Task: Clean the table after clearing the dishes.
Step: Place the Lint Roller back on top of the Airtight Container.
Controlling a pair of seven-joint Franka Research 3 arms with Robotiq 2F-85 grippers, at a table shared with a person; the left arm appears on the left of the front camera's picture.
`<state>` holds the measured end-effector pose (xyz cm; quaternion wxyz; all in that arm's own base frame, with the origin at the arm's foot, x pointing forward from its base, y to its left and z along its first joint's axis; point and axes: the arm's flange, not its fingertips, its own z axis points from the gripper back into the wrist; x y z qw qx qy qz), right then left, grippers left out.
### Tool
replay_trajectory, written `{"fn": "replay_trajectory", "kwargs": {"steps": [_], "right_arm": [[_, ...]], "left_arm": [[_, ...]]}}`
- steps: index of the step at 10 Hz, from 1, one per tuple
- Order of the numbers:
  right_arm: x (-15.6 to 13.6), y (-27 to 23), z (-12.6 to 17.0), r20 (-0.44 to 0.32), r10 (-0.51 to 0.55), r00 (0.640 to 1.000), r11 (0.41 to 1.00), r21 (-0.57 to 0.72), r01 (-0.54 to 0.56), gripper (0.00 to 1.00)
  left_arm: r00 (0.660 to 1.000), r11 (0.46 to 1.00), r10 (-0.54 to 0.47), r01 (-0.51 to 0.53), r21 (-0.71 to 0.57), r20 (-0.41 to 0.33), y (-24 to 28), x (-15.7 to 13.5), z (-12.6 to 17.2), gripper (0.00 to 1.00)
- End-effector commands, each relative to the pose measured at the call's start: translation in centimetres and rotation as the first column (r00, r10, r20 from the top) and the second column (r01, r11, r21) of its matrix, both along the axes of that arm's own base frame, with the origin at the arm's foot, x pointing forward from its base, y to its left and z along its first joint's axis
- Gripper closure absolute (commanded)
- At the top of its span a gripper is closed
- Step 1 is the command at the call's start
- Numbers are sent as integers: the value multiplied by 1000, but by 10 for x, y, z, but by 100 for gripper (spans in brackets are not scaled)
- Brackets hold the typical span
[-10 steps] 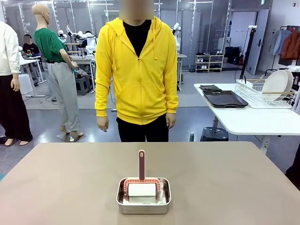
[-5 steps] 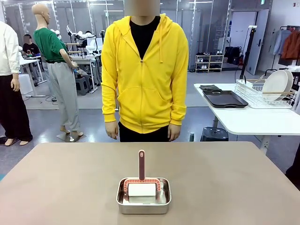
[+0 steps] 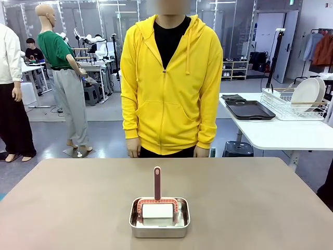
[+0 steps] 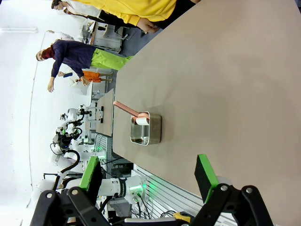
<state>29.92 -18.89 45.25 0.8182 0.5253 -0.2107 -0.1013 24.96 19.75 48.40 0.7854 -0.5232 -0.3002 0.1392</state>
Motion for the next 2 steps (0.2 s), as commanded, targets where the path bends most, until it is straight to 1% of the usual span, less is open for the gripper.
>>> {"fn": "replay_trajectory", "kwargs": {"steps": [1,2], "right_arm": [[0,0,2,2,-2,1000,1000,3,2,0],[0,0,2,2,-2,1000,1000,3,2,0]], "left_arm": [[1000,1000,-7,7,-2,16,-1,0,2,0],[1000,1000,-7,7,-2,16,-1,0,2,0]]}}
